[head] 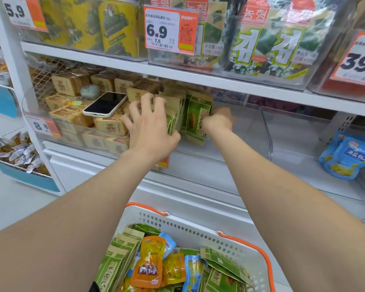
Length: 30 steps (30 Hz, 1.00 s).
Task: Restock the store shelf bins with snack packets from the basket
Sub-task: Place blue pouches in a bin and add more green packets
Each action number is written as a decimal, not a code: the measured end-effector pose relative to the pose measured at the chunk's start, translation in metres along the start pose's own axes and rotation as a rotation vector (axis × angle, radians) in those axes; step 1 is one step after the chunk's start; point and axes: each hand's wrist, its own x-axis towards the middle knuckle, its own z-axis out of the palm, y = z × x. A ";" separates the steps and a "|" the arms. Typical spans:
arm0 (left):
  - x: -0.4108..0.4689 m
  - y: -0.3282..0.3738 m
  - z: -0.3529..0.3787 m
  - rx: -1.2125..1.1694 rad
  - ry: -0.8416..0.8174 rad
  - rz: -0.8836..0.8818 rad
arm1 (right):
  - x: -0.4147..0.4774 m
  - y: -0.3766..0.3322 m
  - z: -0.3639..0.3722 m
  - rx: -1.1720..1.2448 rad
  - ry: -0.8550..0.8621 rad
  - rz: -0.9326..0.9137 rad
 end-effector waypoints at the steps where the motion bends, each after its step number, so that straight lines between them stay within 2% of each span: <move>1: 0.001 0.000 0.002 0.011 0.017 0.009 | 0.003 -0.001 0.005 -0.032 0.000 -0.008; 4: 0.003 0.000 0.009 0.023 0.053 0.019 | 0.009 -0.005 0.013 -0.119 -0.006 -0.010; 11: 0.004 0.006 0.018 0.048 0.058 0.002 | 0.004 -0.001 0.018 0.059 -0.046 -0.040; 13: 0.005 0.007 0.018 0.046 0.052 -0.002 | -0.002 0.000 0.013 0.028 -0.154 -0.105; 18: 0.003 0.008 0.013 0.032 0.063 0.010 | -0.009 0.005 0.005 -0.276 -0.501 -0.212; 22: 0.001 0.006 0.004 0.052 0.128 0.088 | -0.011 0.009 0.001 -0.401 -0.609 -0.211; 25: -0.003 0.005 -0.007 0.035 0.167 0.155 | -0.019 0.003 -0.004 -0.529 -0.586 -0.260; 27: -0.005 0.003 -0.016 0.025 0.186 0.206 | -0.029 -0.005 -0.008 -0.571 -0.501 -0.309; 30: -0.009 -0.002 -0.029 -0.045 0.055 0.216 | -0.051 -0.019 -0.016 -0.535 -0.352 -0.405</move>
